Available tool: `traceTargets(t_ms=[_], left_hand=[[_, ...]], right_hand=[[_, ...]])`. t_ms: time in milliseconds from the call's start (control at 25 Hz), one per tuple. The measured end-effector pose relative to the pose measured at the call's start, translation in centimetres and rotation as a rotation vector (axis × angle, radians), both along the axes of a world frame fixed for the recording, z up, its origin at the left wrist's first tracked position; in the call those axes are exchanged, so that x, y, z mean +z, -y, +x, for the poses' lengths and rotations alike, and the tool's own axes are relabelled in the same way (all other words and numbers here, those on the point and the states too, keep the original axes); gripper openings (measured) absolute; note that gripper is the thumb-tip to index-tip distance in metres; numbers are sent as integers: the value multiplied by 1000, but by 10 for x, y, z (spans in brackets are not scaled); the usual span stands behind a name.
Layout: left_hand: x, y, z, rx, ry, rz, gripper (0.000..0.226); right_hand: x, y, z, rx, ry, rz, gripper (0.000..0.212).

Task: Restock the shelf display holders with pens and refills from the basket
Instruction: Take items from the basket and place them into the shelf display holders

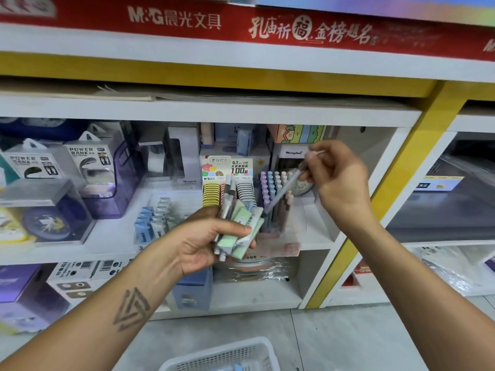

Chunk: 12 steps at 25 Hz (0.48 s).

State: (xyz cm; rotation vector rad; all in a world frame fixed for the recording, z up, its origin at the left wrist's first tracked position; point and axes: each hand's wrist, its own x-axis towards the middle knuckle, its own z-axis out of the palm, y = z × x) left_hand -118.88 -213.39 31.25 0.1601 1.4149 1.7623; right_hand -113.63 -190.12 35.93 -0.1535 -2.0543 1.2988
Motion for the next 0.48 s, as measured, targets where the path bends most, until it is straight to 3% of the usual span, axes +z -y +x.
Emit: traceTargets(t_ms=[120,200,360,480], left_hand=[[2,4,-3,22,-19,11,20],[1,5,-3,18,-22,12,21],[-1,4,-1,-6,-31,5,19],[-3,3,-2,-15,-35,4,18]], right_hand=[[-10,4,3,-29,96,383,12],[-14,5,3,-36,88,534,10],[-24,4,1,8,101,669,8],[-27,6,-1,37,144,634,4]])
